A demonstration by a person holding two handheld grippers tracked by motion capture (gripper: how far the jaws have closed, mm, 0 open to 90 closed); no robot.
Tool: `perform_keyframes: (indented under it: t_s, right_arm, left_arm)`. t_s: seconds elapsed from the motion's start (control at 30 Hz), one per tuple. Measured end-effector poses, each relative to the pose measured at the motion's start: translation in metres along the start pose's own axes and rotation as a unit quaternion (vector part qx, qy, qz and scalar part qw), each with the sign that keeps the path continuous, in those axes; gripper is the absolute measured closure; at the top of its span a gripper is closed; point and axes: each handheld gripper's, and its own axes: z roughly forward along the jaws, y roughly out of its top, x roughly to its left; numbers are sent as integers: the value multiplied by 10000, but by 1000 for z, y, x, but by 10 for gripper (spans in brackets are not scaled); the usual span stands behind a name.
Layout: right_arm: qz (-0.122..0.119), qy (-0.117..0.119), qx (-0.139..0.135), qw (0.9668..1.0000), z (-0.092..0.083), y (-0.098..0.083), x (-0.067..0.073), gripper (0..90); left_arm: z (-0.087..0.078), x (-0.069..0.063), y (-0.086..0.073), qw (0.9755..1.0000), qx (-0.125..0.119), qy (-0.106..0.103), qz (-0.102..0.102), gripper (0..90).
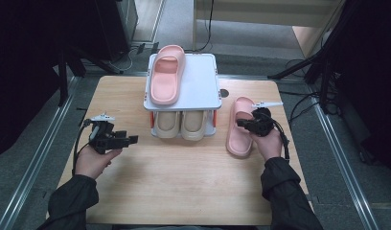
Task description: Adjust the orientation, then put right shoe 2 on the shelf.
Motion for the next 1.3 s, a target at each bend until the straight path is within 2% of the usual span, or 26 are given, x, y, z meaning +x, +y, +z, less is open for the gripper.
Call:
perform_keyframes:
  t_s: [0.07, 0.13, 0.2, 0.33, 0.53, 0.63, 0.77, 0.9, 1.17, 1.3]
  right_arm:
    - [11, -12, -49, 10000, -6, 0, 0, 848]
    - [-16, -102, -96, 9999, -13, 0, 1, 831]
    - [-26, -171, -203, 9996, -19, -1, -1, 805]
    - [110, -246, -356, 9990, -30, -5, -8, 782]
    - [263, -397, -419, 9980, -39, -10, -17, 757]
    - [333, -535, -487, 9968, -42, -12, -20, 676]
    - [368, -509, -479, 9969, -39, -17, -26, 585]
    - [451, -502, -433, 9968, -34, -18, -29, 580]
    - [473, -670, -287, 9962, -20, -19, -33, 572]
    - [626, -738, -348, 9947, -14, -17, -39, 576]
  left_arm:
    - [0, 0, 1, 9999, -10, -156, -60, 382]
    - [1, -1, 2, 9997, -71, -216, -85, 381]
    - [2, -2, 3, 9997, -63, -213, -81, 383]
    - [5, -2, 5, 9999, -4, -153, -27, 385]
    - [10, -2, 8, 9999, 63, -137, 12, 385]
    - [12, -2, 8, 9999, 86, -143, 16, 385]
    - [12, -2, 8, 9998, 133, -150, 32, 385]
    - [12, -1, 8, 9998, 122, -131, 35, 385]
    - [12, -3, 4, 9998, 152, -113, 36, 386]
    - [10, -2, 1, 9998, 177, -95, 28, 385]
